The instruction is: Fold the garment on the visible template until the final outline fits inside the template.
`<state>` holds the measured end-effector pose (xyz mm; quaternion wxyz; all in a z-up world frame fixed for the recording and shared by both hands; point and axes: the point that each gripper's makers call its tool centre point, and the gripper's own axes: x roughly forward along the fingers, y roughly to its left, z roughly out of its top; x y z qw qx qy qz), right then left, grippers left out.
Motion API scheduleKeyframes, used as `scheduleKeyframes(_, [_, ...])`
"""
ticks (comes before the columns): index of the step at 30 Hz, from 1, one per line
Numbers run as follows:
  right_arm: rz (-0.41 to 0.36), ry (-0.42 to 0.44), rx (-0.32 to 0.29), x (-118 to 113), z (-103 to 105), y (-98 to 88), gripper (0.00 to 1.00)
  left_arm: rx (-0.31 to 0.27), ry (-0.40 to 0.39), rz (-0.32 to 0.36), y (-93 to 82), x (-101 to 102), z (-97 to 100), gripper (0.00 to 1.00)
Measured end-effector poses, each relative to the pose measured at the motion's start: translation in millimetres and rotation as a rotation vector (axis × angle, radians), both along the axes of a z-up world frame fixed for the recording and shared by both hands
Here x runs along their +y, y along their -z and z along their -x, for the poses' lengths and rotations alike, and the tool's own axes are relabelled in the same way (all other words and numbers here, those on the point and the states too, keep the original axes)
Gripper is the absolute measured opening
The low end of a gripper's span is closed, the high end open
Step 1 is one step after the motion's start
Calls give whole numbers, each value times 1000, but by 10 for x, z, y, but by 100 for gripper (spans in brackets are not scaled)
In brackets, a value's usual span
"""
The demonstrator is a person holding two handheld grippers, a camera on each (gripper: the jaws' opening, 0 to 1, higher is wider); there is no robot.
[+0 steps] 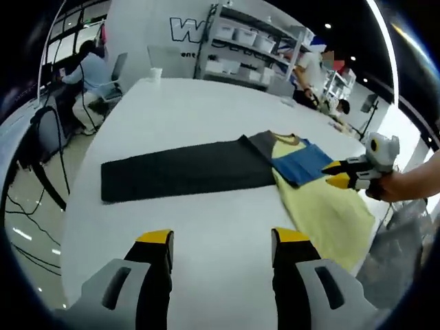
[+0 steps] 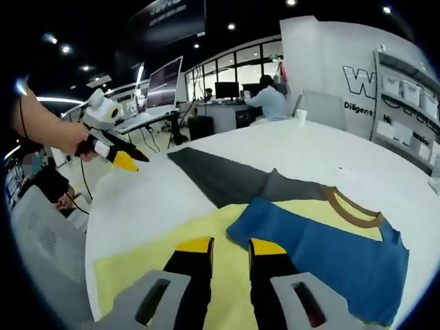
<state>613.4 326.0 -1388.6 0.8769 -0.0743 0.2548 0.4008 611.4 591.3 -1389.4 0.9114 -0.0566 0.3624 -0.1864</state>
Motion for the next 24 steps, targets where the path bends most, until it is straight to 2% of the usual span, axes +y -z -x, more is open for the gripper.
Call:
scheduleKeyframes(6, [-14,28,-5,-79,67,-86,17,24,-142,31,72,325,-270,60])
scheduleKeyframes(9, [-17,48,-15,-145,98,-135,17,35,-189,42,110,453,-358,59])
scheduleKeyframes(12, [-17,65,-19,-210,130,-174,16,64,-269,83,175,593,-419,58])
scheduleKeyframes(15, [-15,79,-27,-276,161,-224,16,70,-330,117,209,736,-484,57])
scheduleKeyframes(21, [-5,106,-45,-431,208,-297,15,81,-352,159,278,810,-574,54])
scheduleKeyframes(24, [7,124,-47,-506,229,-308,16,94,-350,145,343,811,-597,53])
